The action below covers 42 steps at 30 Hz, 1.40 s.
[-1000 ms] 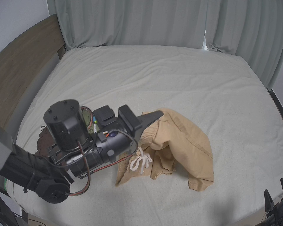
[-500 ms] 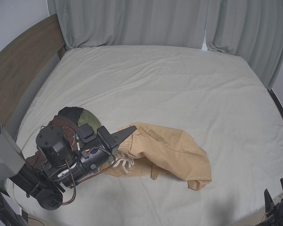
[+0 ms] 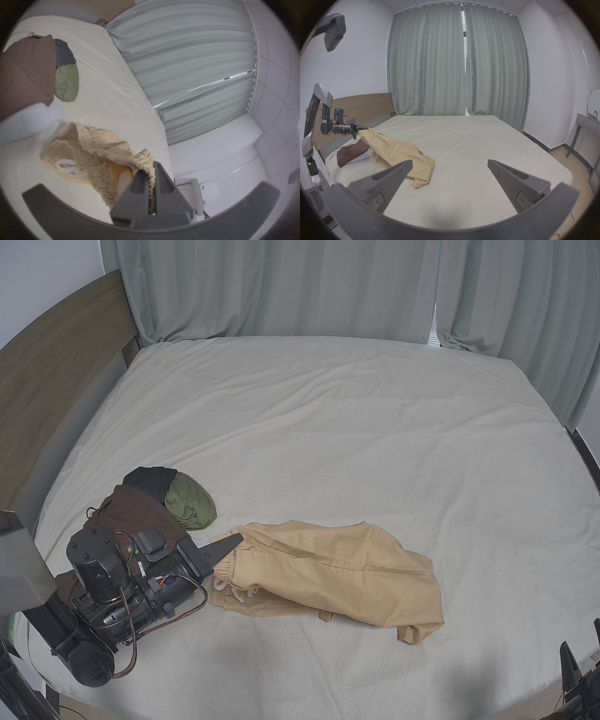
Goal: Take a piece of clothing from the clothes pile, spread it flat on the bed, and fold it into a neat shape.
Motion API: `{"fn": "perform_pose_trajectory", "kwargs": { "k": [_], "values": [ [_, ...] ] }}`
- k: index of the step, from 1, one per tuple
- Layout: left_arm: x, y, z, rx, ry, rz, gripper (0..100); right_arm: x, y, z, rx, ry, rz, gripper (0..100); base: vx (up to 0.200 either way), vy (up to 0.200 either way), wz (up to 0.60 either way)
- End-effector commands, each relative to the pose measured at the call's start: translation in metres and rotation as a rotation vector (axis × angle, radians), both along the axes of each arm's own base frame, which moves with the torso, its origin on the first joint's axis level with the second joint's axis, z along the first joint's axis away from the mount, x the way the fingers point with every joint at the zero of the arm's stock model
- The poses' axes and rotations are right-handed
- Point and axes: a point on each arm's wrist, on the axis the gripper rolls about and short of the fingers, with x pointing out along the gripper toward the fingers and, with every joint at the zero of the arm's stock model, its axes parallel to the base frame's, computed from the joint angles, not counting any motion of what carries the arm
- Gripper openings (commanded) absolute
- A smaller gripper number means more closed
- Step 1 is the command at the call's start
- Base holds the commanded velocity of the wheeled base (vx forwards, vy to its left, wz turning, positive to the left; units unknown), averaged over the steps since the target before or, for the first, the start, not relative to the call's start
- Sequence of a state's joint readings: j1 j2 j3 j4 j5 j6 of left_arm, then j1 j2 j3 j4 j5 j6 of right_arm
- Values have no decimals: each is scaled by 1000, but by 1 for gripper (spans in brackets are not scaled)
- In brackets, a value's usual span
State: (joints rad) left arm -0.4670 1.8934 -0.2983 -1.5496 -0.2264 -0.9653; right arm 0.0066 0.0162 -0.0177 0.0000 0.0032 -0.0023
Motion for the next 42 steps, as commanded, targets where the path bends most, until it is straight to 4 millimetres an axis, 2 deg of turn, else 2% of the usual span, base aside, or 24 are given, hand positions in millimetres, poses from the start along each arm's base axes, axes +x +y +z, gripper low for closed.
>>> {"fn": "perform_pose_trajectory", "kwargs": {
  "k": [1,8,12,18,42],
  "values": [
    [10,14,-7,23,17,56,0,0,0,-5,-1,0,2,100,0,0,0],
    [23,39,-25,180,-26,72,0,0,0,-5,-2,0,2,100,0,0,0],
    [26,46,-29,187,-17,45,0,0,0,-5,-2,0,2,100,0,0,0],
    [33,46,-30,195,-34,51,0,0,0,-5,-2,0,1,100,0,0,0],
    [36,50,-28,189,-44,68,0,0,0,-4,-1,-6,9,100,0,0,0]
  ]
}}
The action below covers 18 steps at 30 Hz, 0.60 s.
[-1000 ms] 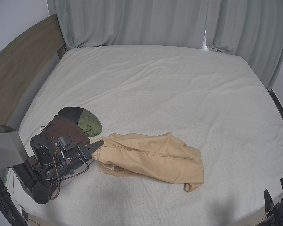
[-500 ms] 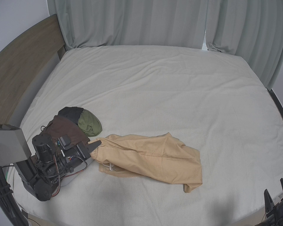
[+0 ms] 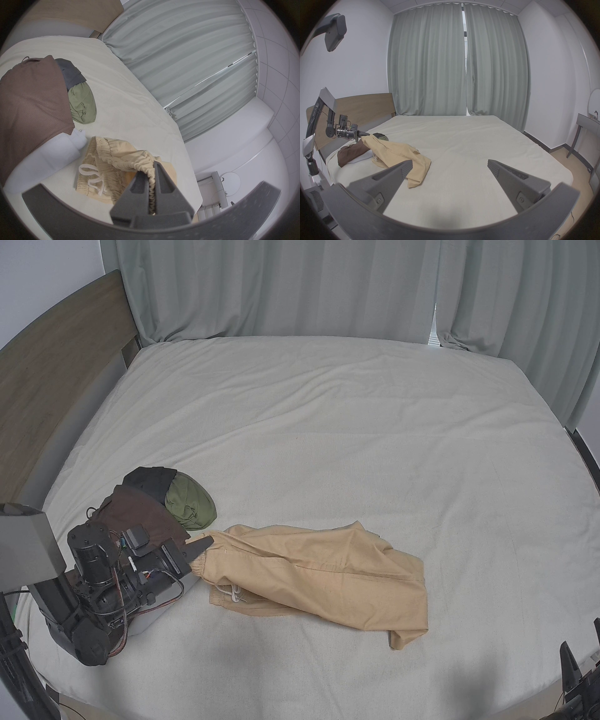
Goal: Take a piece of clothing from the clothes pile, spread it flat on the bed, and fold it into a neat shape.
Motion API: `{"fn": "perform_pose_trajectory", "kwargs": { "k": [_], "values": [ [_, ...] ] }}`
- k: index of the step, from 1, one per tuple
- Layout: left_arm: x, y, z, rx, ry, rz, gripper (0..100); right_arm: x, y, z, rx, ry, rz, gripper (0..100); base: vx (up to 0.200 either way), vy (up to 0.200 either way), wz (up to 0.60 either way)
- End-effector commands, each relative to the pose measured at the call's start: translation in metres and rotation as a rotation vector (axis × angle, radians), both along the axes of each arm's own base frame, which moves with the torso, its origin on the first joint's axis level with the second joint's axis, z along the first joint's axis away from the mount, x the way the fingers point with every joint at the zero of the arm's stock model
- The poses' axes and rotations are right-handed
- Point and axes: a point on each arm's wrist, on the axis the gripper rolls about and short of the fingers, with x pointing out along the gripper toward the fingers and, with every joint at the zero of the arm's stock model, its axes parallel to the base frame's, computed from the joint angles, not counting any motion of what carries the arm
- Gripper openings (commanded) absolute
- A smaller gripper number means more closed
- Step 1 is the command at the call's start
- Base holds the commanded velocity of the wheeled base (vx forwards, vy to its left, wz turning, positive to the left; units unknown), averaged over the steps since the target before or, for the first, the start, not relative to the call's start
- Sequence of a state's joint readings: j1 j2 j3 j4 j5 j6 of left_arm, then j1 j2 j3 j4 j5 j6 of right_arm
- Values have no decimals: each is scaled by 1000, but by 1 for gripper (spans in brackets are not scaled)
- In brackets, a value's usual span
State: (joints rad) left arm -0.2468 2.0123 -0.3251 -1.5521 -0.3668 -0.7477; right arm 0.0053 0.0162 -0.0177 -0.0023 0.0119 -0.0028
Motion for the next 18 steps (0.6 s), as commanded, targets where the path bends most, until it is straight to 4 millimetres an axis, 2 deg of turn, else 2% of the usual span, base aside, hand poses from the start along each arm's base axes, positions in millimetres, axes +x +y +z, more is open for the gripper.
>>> {"fn": "perform_pose_trajectory", "kwargs": {
  "k": [1,2,3,4,5,8,10,13,15,16,18],
  "values": [
    [1,2,1,-2,-4,6,0,0,0,-3,-3,-19,7,100,0,0,0],
    [1,2,1,-2,-4,6,0,0,0,-3,-3,-19,7,100,0,0,0],
    [1,2,3,-3,-10,9,0,-3,0,12,-10,-108,11,100,0,0,0],
    [1,2,3,-4,-12,9,0,-4,0,16,-10,-125,11,100,0,0,0],
    [0,3,4,-5,-14,8,0,-7,1,32,-11,-165,5,100,0,0,0],
    [0,2,4,-3,-15,6,0,-4,1,54,-8,-148,13,100,0,0,0],
    [0,2,4,-3,-14,6,0,-3,1,59,2,-142,29,100,0,0,0],
    [0,2,4,-3,-14,6,0,7,2,74,189,-78,135,100,0,0,0],
    [0,2,4,-3,-14,6,0,7,2,74,189,-78,135,100,0,0,0],
    [0,2,5,-4,-18,6,0,17,4,85,372,-4,210,100,0,0,0],
    [0,2,6,-4,-24,6,0,25,5,89,430,47,249,100,0,0,0]
  ]
}}
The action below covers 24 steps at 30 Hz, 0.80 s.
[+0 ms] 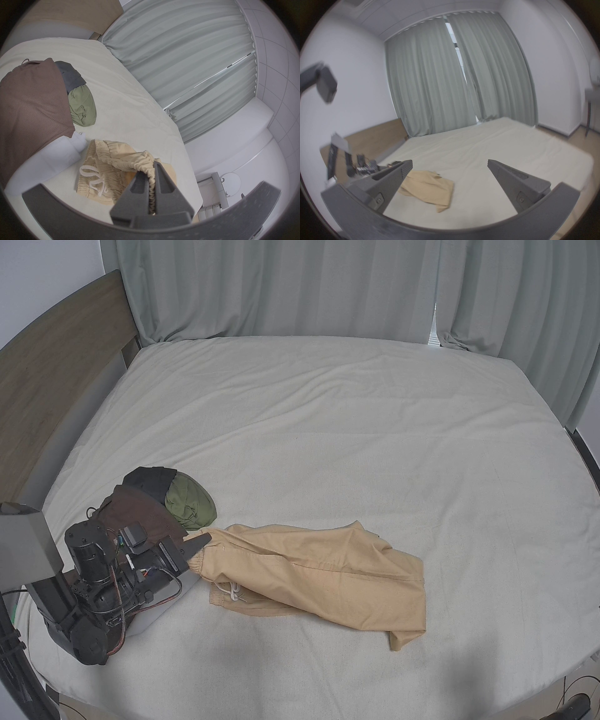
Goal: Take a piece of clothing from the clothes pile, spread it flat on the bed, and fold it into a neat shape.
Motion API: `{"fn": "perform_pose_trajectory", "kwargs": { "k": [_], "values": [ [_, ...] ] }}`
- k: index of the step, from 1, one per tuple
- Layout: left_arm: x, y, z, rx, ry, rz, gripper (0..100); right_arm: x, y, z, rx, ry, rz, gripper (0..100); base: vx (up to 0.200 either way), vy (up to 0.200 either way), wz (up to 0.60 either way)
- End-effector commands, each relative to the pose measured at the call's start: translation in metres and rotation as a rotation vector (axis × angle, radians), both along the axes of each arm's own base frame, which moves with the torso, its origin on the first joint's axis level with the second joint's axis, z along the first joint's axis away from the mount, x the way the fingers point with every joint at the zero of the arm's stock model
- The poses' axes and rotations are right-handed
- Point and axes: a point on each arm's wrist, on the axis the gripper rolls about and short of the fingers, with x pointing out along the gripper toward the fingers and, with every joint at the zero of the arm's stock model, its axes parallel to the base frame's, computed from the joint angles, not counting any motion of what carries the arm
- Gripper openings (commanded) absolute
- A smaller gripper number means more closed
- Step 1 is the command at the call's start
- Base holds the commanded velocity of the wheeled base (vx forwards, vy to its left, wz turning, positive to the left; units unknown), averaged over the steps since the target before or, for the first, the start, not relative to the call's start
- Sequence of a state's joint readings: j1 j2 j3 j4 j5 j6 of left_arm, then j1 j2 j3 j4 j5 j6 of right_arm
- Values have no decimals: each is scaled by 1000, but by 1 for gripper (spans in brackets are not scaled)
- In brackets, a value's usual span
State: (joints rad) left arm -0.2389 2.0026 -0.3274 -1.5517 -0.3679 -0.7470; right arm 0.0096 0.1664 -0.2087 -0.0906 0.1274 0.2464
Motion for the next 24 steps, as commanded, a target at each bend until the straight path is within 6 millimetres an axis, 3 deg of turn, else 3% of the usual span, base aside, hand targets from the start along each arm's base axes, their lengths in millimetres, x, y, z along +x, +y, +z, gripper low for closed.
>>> {"fn": "perform_pose_trajectory", "kwargs": {
  "k": [1,9,17,24],
  "values": [
    [-1,0,4,-2,-15,-1,0,32,4,26,180,185,167,100,0,0,0],
    [-5,1,11,-11,-35,-8,0,59,7,29,180,316,287,100,0,0,0],
    [-4,1,12,-11,-42,-7,0,112,11,40,176,359,422,100,0,0,0],
    [-3,1,12,-10,-45,-4,0,142,13,43,146,414,451,100,0,0,0]
  ]
}}
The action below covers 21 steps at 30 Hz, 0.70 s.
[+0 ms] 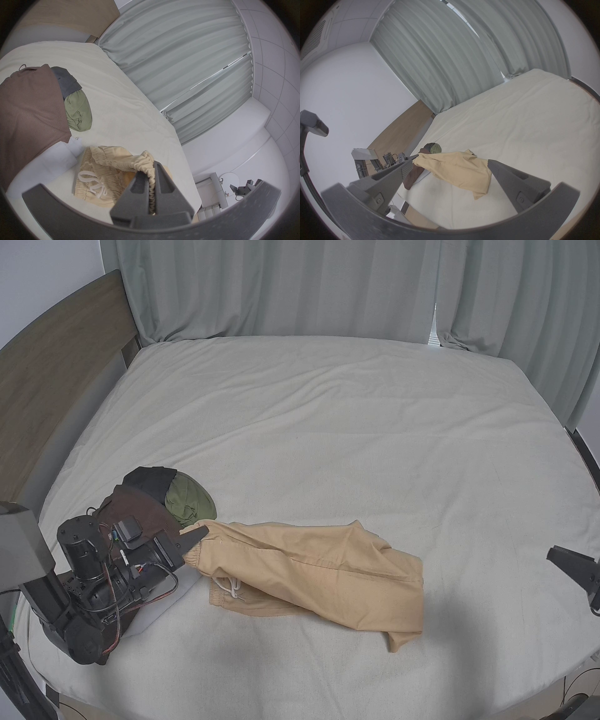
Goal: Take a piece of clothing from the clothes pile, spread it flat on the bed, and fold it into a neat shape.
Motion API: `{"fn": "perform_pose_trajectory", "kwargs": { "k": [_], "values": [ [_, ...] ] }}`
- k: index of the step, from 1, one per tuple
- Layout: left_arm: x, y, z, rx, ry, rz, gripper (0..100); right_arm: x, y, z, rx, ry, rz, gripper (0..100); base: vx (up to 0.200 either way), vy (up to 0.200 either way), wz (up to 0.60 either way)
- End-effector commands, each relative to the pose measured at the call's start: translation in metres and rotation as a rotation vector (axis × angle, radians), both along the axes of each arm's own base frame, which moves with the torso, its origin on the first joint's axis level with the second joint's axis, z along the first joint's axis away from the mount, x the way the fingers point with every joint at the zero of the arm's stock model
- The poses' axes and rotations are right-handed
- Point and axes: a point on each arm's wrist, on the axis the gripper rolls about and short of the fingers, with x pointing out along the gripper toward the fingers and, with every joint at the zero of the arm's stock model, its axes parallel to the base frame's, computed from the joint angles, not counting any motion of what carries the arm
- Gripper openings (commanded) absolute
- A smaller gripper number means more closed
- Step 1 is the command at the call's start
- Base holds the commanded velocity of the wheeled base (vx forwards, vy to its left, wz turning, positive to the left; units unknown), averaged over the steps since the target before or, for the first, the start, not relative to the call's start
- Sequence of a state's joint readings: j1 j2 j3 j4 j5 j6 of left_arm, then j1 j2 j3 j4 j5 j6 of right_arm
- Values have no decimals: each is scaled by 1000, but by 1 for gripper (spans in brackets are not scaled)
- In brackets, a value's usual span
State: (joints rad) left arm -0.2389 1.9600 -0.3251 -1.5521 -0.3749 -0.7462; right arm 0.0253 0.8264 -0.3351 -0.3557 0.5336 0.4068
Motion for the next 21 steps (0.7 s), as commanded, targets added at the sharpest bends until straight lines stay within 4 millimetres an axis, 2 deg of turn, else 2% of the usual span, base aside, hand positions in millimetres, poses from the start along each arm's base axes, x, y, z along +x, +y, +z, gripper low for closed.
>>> {"fn": "perform_pose_trajectory", "kwargs": {
  "k": [1,6,7,16,21],
  "values": [
    [0,0,1,1,-7,3,0,39,2,-1,-11,98,67,100,0,0,0],
    [0,0,2,0,-10,6,0,49,4,0,-1,99,119,100,0,0,0],
    [1,1,2,-1,-13,8,0,56,4,-2,1,96,125,100,0,0,0],
    [5,0,0,1,-7,11,0,89,4,-24,-9,144,120,100,0,0,0],
    [5,0,-1,1,-6,12,0,99,5,-35,-9,164,125,100,0,0,0]
  ]
}}
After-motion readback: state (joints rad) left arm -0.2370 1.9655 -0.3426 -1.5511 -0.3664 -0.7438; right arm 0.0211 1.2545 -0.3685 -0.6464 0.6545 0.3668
